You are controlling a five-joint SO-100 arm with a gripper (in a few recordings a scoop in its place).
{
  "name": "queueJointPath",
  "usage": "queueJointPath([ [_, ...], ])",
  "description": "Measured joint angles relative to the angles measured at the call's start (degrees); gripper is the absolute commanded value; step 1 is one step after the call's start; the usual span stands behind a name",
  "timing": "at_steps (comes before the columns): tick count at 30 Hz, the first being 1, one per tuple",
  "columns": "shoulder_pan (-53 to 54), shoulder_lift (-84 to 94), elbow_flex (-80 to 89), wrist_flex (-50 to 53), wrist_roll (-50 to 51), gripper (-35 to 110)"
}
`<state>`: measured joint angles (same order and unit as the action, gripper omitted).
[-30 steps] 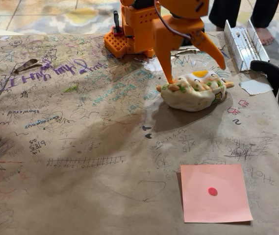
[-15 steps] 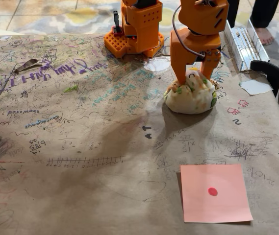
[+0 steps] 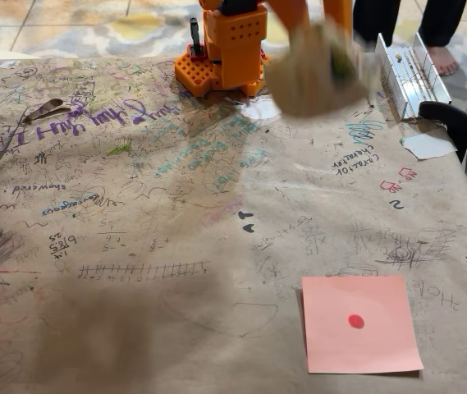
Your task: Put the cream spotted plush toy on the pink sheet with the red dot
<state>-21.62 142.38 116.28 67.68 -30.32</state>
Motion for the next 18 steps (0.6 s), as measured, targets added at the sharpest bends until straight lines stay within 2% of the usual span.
queueJointPath([
  [7,3.87,17.84,-14.24,2.02,2.64,0],
  [18,8.35,33.93,-15.03,-5.89,4.22,0],
])
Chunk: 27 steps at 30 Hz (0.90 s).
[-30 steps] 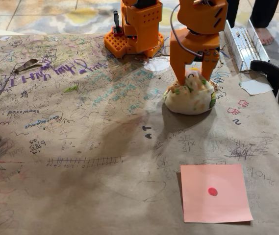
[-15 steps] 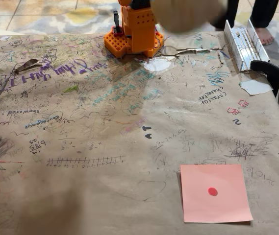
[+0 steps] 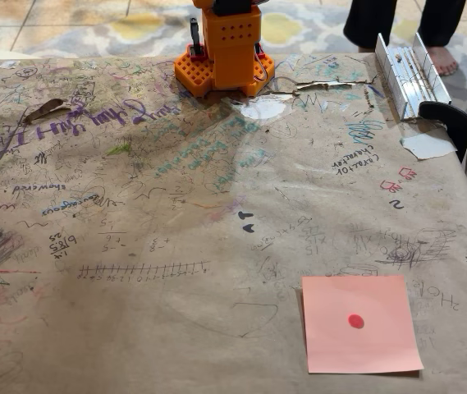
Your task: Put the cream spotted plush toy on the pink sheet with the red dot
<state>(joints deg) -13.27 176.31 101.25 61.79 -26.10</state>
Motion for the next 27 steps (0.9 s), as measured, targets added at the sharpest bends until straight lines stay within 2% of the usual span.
queueJointPath([
  [13,1.85,1.85,3.43,-8.09,2.81,0],
  [18,2.20,-3.43,3.69,-11.07,4.66,0],
  [22,2.90,-25.66,-5.62,-11.69,9.23,5],
  [24,1.49,-39.73,-11.69,-11.25,5.98,21],
  [27,0.44,-54.93,-13.36,-8.96,-0.53,27],
])
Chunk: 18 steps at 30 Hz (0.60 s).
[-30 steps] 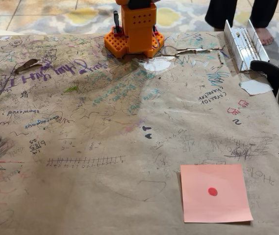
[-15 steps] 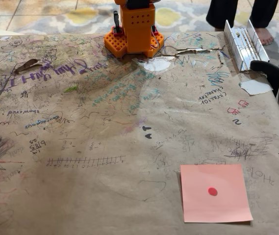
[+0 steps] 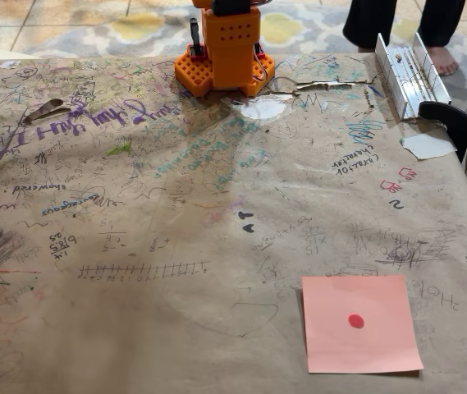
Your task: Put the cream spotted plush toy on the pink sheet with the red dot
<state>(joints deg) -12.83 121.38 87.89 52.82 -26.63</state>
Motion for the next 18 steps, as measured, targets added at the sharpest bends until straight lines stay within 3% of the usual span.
queueJointPath([
  [8,1.14,-7.38,26.46,-6.06,-19.34,27],
  [14,0.09,-7.29,38.14,-9.67,-24.79,26],
  [18,0.53,-4.57,44.21,-12.13,-24.52,7],
])
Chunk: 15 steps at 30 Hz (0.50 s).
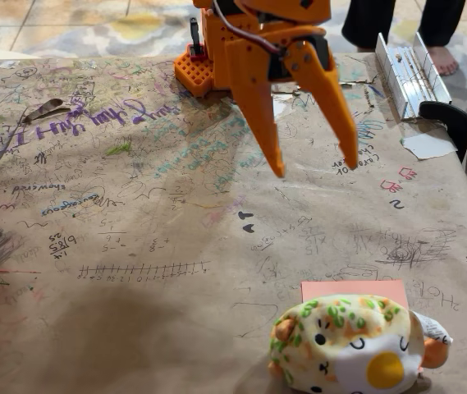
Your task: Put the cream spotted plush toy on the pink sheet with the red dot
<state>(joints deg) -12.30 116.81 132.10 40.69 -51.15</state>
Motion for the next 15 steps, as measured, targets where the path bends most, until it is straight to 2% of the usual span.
queueJointPath([
  [1,0.44,2.20,2.81,-2.11,1.14,0],
  [6,1.58,16.87,24.96,-25.93,12.04,0],
  [10,-2.29,32.87,45.44,-46.76,22.76,0],
  [12,-3.16,41.04,49.39,-48.16,29.71,0],
  [15,-3.16,52.82,49.75,-38.76,37.27,0],
])
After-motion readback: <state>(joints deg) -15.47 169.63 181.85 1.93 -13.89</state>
